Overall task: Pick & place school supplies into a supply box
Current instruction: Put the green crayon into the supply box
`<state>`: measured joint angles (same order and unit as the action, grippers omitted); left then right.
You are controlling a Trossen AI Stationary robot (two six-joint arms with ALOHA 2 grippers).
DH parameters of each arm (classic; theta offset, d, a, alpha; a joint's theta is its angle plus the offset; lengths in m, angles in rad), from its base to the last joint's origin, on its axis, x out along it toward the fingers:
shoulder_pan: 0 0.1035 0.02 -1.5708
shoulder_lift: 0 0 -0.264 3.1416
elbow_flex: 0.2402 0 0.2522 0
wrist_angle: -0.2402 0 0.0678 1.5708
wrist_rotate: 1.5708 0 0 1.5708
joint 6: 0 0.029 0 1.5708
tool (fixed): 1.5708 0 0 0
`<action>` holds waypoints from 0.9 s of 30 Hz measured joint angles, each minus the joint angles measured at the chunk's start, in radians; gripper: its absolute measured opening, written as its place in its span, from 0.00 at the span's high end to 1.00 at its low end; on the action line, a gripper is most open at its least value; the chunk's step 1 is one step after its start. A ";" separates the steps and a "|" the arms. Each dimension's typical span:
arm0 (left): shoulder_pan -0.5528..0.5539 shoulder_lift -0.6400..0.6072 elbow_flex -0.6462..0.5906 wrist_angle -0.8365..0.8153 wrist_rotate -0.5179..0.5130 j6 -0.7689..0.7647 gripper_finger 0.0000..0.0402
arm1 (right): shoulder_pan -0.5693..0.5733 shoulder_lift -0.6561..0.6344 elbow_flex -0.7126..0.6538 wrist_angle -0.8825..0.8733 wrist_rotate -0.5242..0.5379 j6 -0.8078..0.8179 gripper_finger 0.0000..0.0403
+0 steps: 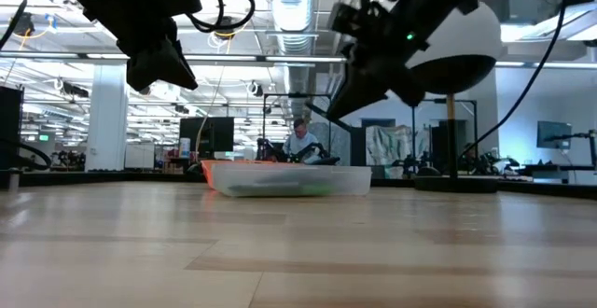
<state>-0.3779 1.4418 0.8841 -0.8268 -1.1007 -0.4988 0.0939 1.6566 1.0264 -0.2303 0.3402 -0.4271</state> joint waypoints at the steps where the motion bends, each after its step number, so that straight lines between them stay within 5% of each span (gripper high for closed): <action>1: 0.000 0.000 0.000 0.000 0.000 0.000 0.77 | -0.019 0.000 0.000 0.005 -0.009 0.000 1.00; 13: 0.000 0.000 0.000 0.001 -0.003 0.000 0.77 | -0.162 0.000 0.000 0.150 -0.254 -0.067 1.00; 27: 0.000 0.000 0.000 -0.051 -0.004 -0.042 0.77 | -0.209 0.212 0.100 0.224 -0.262 -0.105 1.00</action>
<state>-0.3782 1.4418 0.8841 -0.8774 -1.1049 -0.5406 -0.1152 1.8688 1.1260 -0.0065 0.0782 -0.5320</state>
